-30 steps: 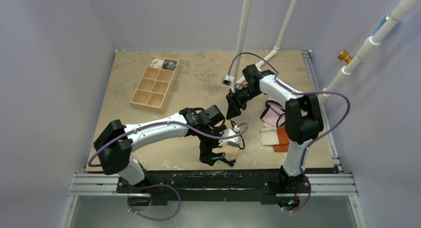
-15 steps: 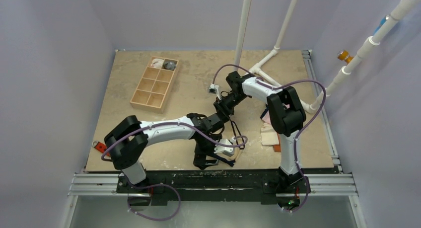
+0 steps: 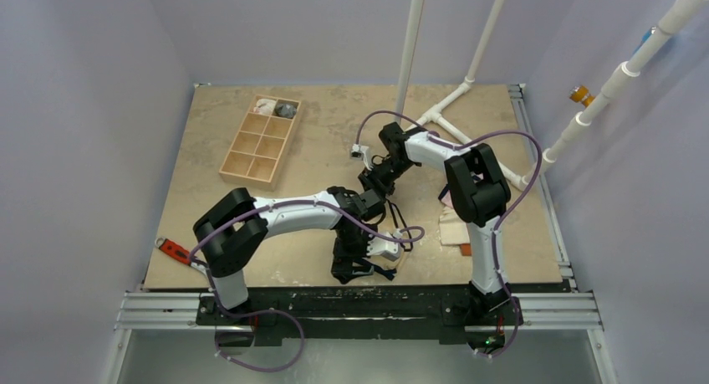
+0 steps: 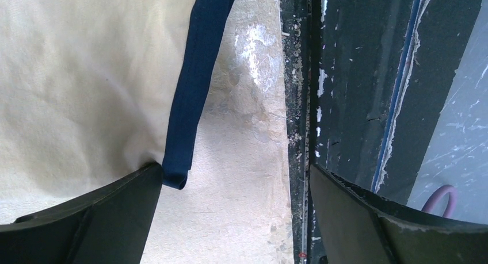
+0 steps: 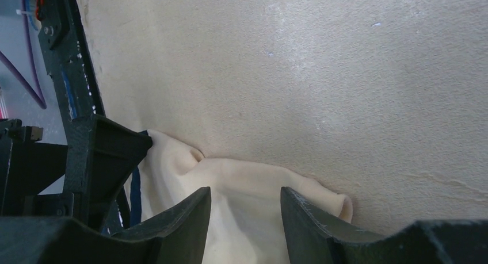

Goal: Roll the underwear
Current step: Fold the underwear at the center of the board.

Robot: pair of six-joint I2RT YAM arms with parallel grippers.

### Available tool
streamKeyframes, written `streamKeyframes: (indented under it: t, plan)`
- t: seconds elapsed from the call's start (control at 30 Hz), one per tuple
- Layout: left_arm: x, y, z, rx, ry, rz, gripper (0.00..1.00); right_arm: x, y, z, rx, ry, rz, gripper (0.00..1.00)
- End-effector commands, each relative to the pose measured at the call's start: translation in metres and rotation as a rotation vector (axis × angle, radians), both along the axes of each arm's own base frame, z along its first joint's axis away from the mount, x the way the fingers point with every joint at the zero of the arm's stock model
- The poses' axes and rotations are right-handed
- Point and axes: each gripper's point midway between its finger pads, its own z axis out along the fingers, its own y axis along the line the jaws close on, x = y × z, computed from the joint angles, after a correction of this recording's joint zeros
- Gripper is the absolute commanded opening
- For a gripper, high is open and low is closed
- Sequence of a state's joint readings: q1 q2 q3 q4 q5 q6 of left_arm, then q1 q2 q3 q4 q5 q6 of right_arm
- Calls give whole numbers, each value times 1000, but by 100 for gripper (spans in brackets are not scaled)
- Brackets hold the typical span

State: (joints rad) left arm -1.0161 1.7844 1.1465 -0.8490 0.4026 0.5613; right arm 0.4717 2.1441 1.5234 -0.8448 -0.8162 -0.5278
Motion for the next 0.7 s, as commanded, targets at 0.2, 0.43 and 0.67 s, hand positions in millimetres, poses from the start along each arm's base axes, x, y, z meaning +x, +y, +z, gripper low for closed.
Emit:
streamKeyframes:
  t: [0.2,0.43,0.67]
  plan:
    - [-16,8,-11,87,66,14,99,29,-18,1,-116,-134,-72,49]
    - [-18,9,-14,106,59,43,99,39,-27,6,-168,-203,-68,50]
    - [-9,5,-16,111,24,64,100,37,-24,21,-139,-208,-43,53]
